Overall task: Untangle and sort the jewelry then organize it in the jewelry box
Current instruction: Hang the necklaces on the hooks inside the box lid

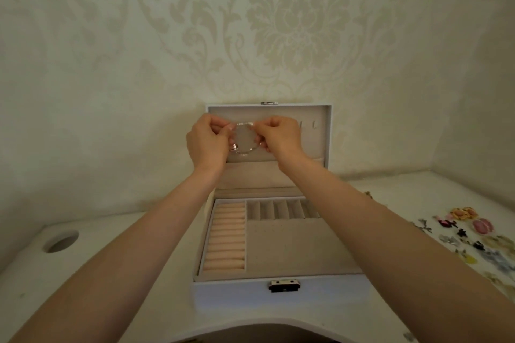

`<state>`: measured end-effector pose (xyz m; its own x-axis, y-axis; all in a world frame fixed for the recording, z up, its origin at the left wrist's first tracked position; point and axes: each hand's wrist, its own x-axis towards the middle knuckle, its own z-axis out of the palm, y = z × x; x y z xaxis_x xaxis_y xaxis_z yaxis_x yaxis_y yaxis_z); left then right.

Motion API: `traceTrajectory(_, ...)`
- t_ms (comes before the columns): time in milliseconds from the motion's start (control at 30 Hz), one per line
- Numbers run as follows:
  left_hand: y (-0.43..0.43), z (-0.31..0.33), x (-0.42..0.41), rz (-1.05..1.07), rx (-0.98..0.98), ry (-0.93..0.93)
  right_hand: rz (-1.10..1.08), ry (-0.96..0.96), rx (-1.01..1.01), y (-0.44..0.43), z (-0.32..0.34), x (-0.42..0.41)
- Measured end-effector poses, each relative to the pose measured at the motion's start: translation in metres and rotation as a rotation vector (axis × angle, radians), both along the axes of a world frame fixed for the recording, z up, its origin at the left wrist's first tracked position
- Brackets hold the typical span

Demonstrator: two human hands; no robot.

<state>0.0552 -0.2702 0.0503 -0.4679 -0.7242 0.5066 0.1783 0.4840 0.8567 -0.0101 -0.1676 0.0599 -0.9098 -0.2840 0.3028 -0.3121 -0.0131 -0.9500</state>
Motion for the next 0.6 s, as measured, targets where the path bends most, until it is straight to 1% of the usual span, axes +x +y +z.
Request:
traceTrajectory(67,-0.002,0.002,-0.001,0.158,-0.152,-0.079,-0.089,0.077,0.043,-0.011,0.004,-0.001)
traceTrajectory(133,-0.004,0.003,-0.001,0.274,-0.297,-0.143,-0.151,0.134,0.081,-0.020,0.006,0.000)
traceTrajectory(200,-0.007,0.005,0.000,0.318,-0.422,-0.162,-0.195,0.170,0.090,-0.026,0.005,0.001)
traceTrajectory(367,-0.018,0.002,0.001,0.338,-0.716,-0.200,-0.294,0.235,0.144,-0.031,0.002,0.000)
traceTrajectory(433,-0.017,0.002,0.002,0.358,-0.758,-0.238,-0.314,0.228,0.146,-0.032,0.001,0.000)
traceTrajectory(600,-0.009,0.010,-0.002,0.386,-0.704,-0.355,-0.343,0.195,0.120,-0.036,-0.002,0.006)
